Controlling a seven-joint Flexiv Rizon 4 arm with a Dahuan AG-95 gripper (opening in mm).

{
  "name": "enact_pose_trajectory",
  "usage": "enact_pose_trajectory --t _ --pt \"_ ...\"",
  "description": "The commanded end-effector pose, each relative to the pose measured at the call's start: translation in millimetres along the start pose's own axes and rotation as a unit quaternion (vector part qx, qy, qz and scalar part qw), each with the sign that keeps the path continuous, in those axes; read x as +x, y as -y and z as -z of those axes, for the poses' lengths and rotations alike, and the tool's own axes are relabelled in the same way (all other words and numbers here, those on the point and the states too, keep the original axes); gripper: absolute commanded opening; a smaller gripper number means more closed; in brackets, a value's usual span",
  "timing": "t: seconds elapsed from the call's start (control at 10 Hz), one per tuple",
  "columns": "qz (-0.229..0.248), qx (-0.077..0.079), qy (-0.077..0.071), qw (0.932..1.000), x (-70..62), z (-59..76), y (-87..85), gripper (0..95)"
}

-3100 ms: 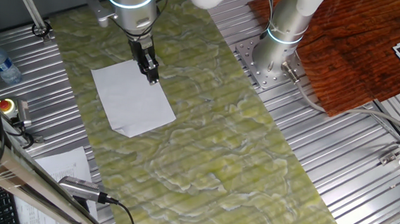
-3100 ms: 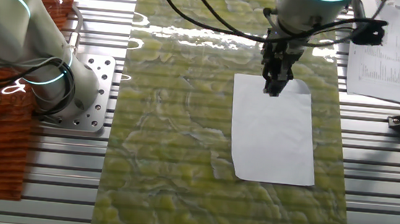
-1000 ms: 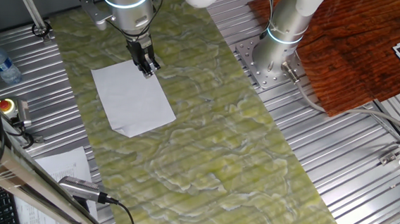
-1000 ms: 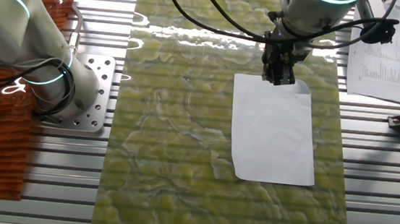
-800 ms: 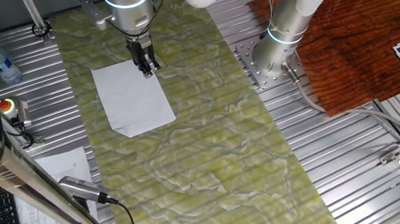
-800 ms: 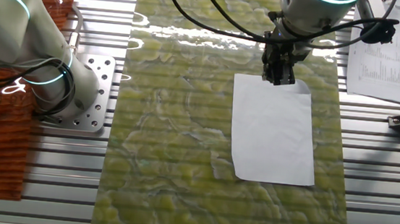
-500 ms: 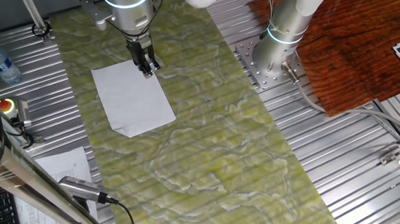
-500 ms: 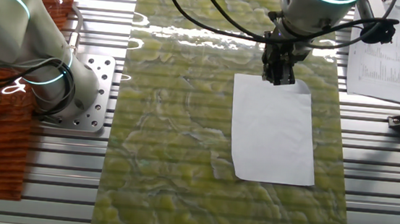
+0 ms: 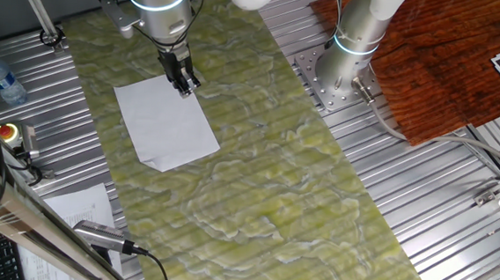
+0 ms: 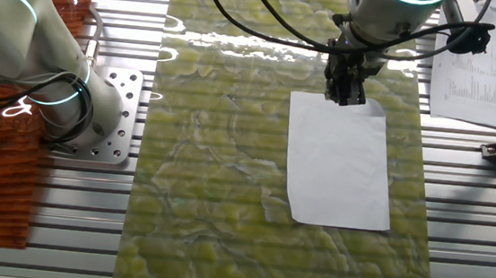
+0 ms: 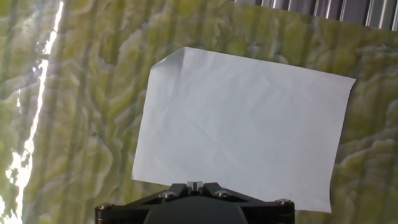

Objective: Flip over and spread out the paper that is laid flat on the table

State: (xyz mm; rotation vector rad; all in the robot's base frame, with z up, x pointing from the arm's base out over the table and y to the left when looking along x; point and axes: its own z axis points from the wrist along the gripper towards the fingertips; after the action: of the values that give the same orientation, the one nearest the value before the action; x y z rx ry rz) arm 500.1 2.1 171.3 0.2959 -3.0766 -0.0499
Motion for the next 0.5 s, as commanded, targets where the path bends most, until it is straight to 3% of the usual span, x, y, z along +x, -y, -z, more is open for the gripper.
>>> enact_pose_trajectory --t 0.1,0.5 --pt "0.001 0.002 0.000 1.0000 -0.1 0.0 -0.3 0.0" --pt "0.000 0.003 0.003 1.0000 -0.9 -1.6 -4.3 0.0"
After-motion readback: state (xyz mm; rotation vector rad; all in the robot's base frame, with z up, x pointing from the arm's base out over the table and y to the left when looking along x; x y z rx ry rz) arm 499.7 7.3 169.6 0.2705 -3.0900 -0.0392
